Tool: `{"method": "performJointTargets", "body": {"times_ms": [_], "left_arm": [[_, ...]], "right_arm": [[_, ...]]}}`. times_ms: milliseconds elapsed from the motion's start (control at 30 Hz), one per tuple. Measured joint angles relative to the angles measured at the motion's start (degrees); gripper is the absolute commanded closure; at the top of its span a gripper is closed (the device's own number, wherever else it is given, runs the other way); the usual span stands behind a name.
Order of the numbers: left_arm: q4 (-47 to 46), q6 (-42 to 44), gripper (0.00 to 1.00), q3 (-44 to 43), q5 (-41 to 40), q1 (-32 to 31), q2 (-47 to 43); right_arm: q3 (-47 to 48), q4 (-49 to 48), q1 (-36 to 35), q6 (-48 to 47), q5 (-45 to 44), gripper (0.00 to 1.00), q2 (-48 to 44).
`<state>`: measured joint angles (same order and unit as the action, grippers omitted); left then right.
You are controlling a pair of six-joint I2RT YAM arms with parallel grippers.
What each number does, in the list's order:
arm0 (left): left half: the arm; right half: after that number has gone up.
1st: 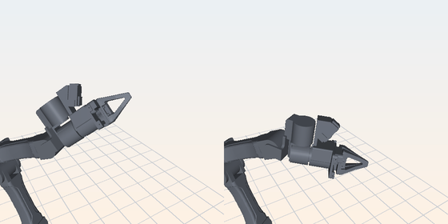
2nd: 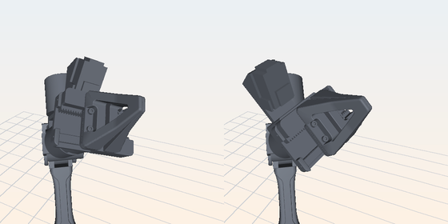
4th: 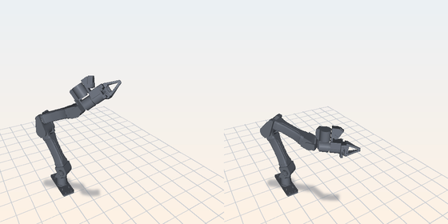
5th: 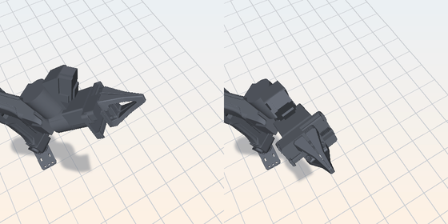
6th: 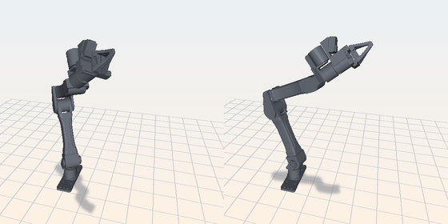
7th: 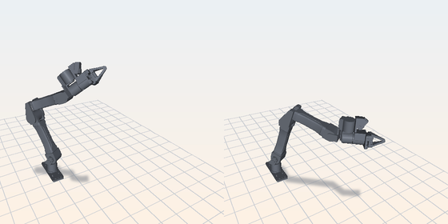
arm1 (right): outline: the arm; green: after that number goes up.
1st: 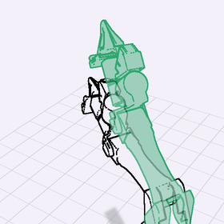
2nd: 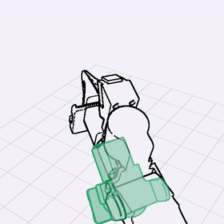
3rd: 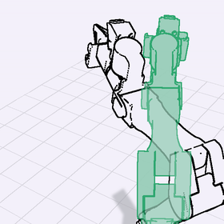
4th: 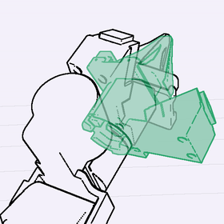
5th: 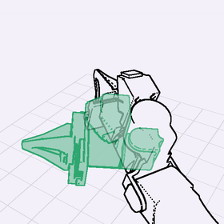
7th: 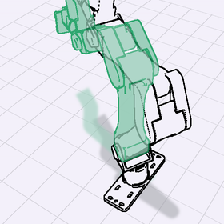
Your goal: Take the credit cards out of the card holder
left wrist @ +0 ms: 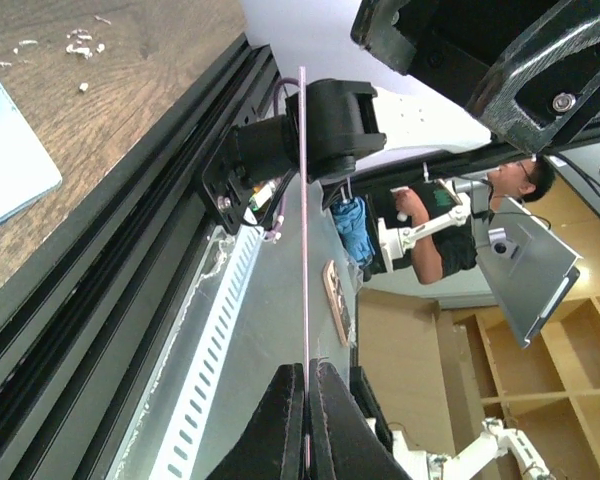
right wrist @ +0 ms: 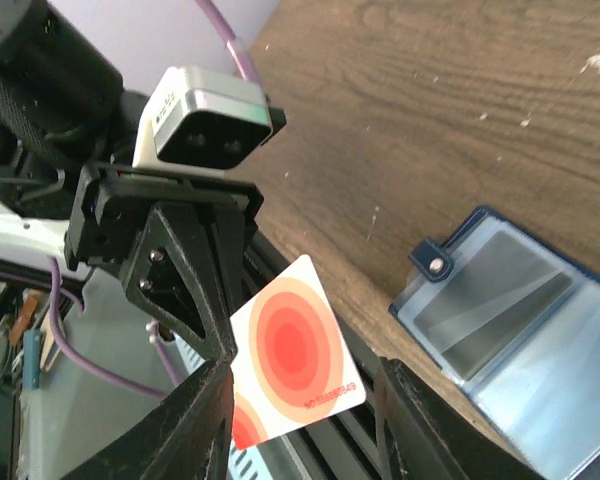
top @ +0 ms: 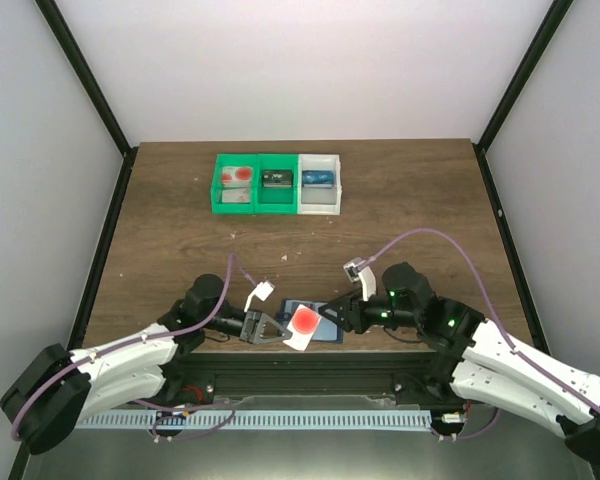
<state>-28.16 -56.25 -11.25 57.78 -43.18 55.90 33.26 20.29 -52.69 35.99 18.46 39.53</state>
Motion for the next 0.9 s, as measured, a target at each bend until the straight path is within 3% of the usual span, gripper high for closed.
{"method": "performJointTargets", "body": {"times_ms": [133, 433, 900], "left_arm": [[1.86, 1.25, 1.0, -0.02, 1.03, 0.0, -0.59], [2.08, 2.71, 1.0, -0.02, 4.07, 0.0, -0.79], [1.01, 2.93, 1.0, 0.0, 4.63, 0.0, -1.27]], "right_arm": [[0.0, -0.11, 0.02, -0.94, 4.26, 0.54, 2.34], [-1.62, -7.72, 0.42, -1.01, 13.55, 0.55, 8.94], [-1.62, -10.27, 1.29, -2.01, 15.58, 0.54, 11.37]]}}
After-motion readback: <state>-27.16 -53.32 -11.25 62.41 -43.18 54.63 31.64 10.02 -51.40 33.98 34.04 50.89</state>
